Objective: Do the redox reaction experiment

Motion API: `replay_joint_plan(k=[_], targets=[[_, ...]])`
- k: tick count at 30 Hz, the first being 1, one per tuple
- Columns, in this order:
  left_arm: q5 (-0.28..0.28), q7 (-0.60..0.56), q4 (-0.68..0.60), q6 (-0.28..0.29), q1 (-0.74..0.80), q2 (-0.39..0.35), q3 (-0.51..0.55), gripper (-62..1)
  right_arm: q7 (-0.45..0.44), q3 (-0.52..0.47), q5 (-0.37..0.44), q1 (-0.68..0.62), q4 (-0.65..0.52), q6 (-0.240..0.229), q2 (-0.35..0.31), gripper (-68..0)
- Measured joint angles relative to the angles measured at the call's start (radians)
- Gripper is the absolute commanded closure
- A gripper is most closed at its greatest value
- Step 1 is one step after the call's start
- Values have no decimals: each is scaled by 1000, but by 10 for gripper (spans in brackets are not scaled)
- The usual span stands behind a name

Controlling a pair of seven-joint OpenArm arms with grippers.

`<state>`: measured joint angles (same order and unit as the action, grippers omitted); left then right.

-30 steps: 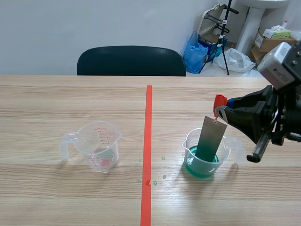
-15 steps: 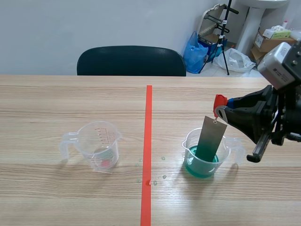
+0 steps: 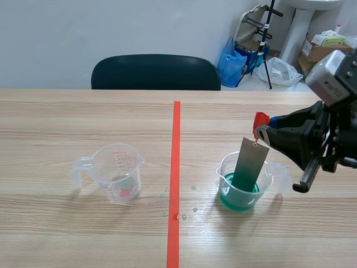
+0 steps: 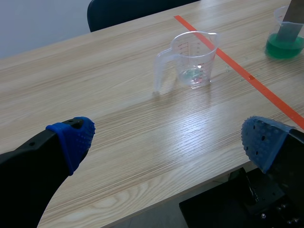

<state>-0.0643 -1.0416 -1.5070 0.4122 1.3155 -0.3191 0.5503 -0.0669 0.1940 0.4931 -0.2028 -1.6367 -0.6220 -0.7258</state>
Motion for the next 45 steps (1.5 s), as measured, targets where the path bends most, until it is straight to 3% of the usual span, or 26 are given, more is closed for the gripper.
replay_joint_plan(k=[21, 27, 38, 45], targets=[[0, 0, 0, 0, 0, 0, 0, -623, -8, 0, 0, 0, -1, 0, 0, -6], [0, 0, 0, 0, 0, 0, 0, -623, -7, 0, -3, 0, -48, 0, -16, -6], [0, 0, 0, 0, 0, 0, 0, -623, 92, -25, 173, 0, -124, -1, -84, -6], [0, 0, 0, 0, 0, 0, 0, -623, 185, -86, 216, -5, -163, -1, -90, -6]])
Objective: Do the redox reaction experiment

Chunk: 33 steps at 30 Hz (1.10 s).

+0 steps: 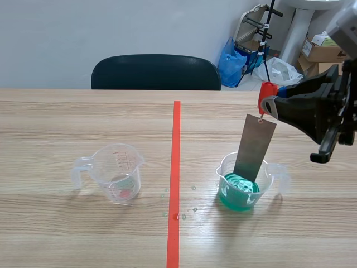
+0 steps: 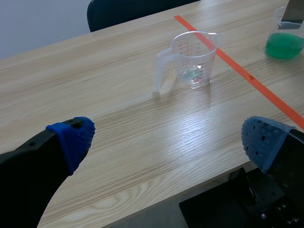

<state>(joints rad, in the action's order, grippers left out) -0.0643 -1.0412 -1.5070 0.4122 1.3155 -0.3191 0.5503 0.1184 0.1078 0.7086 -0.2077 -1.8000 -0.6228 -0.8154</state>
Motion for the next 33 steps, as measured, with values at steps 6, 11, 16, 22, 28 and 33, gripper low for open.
replay_joint_plan(k=[6, 11, 16, 22, 28, 33], targets=[[0, 0, 0, 0, 0, 0, 0, -623, 9, -87, 5, -62, -69, -7, 0, -6], [0, 0, 0, 0, 0, 0, 0, -623, 54, -131, 47, -92, -121, -8, 0, -6], [0, 0, 0, 0, 0, 0, 0, -623, 106, -148, 105, -92, -159, -10, 0, -6], [0, 0, 0, 0, 0, 0, 0, -623, 150, -153, 127, -92, -194, -10, 0, -6], [0, 0, 0, 0, 0, 0, 0, -623, 186, -183, 127, -115, -248, -10, 0, -6], [0, 0, 0, 0, 0, 0, 0, -623, 185, -266, 142, -176, -300, -10, 0, -6]])
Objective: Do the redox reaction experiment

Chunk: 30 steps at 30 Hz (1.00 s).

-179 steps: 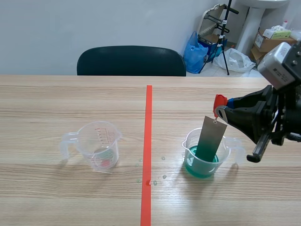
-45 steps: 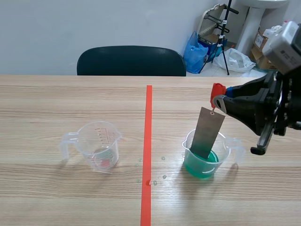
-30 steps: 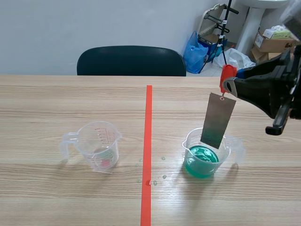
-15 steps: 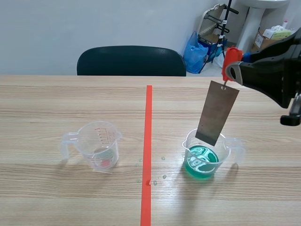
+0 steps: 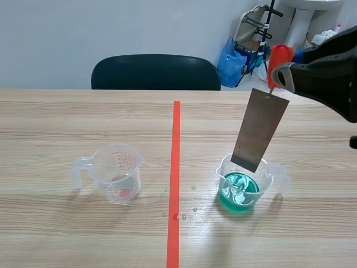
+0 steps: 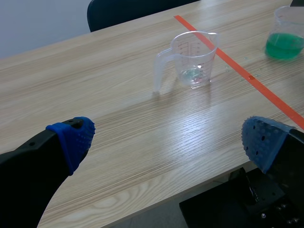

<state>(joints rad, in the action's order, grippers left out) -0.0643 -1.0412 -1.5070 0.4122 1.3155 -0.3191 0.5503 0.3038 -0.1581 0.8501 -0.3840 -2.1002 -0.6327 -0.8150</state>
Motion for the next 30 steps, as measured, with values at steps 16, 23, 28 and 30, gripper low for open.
replay_joint_plan(k=[16, 23, 28, 30], targets=[[0, 0, 0, 0, 0, 0, 0, -623, 1, -63, 7, -36, -42, 0, 0, -6], [0, 0, 0, 0, 0, 0, 0, -623, 10, -63, 7, -43, -42, 0, 0, -6], [0, 0, 0, 0, 0, 0, 0, -623, 10, -63, 7, -43, -42, 0, 0, -6], [0, 0, 0, 0, 0, 0, 0, -623, 10, -63, 7, -43, -42, 0, 0, -6]])
